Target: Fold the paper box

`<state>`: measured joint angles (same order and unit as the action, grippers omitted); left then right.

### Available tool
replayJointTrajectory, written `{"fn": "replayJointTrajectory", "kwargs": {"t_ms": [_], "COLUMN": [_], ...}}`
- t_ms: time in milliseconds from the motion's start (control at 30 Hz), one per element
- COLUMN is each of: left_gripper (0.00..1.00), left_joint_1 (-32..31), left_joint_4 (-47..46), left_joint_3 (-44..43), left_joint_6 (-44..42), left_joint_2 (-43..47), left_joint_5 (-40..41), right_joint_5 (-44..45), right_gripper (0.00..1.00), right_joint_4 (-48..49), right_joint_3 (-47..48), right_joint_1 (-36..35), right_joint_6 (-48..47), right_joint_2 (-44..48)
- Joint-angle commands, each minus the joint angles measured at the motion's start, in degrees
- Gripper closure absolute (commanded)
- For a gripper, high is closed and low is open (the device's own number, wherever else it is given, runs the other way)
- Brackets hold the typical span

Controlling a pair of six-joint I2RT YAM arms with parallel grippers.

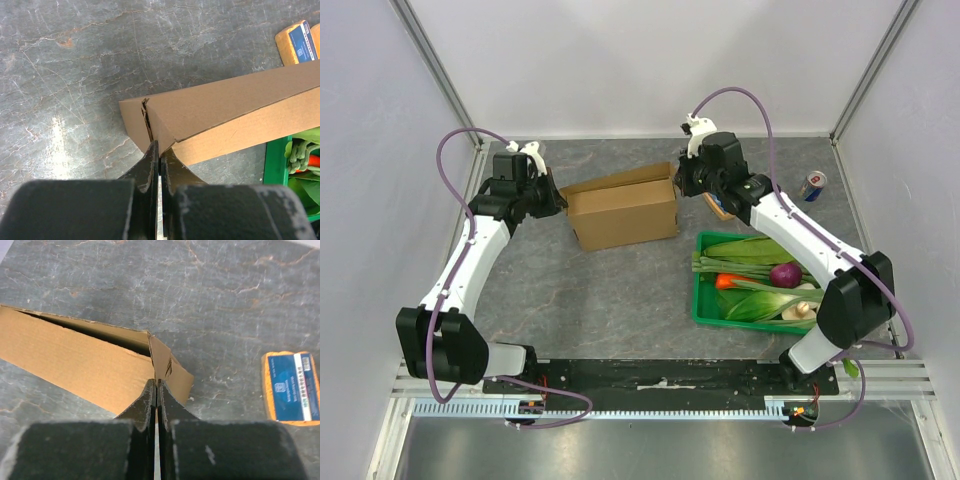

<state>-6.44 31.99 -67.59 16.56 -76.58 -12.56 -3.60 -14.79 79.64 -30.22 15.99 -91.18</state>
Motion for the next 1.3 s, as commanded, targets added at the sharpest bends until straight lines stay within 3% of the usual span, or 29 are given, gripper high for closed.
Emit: {"fn": "replayJointTrajectory", "kwargs": {"t_ms": [0,333,700,967,1167,1267], "left_gripper": [0.98,0.98,0.98,0.98,0.98,0.98], "left_joint_1": [-0.15,-0.24,-0.59,-1.03,-1.12,-1.21], "left_joint_4": [1.68,1.59,-2.28,-5.8,-6.06,-7.11], "left_joint_3": [-1.23,-1.05,3.95,8.97,10.37,11.42], "left_joint_6": [-1.26,-1.0,1.81,2.96,3.31,3.83], "left_joint_2": [-0.24,-0.15,2.74,4.59,5.29,6.08], "left_joint_5": [-2.12,-2.21,-0.89,0.42,0.87,1.13], "right_joint_5": [-2.56,4.81,11.59,12.91,17.83,18.44], "right_gripper": [1.0,1.0,1.0,1.0,1.0,1.0], "right_joint_4": [-3.14,-2.8,11.96,19.53,22.77,31.72], "right_joint_3": [3.25,-0.43,-15.37,-22.68,-26.19,-34.42], "right_joint_1": [-0.54,-2.56,-5.99,-7.4,-10.9,-11.36], "right_joint_6": [12.12,8.8,3.88,-5.7,-5.1,-2.46], "right_joint_2": [-0.93,-0.32,4.69,7.15,8.47,10.22]}}
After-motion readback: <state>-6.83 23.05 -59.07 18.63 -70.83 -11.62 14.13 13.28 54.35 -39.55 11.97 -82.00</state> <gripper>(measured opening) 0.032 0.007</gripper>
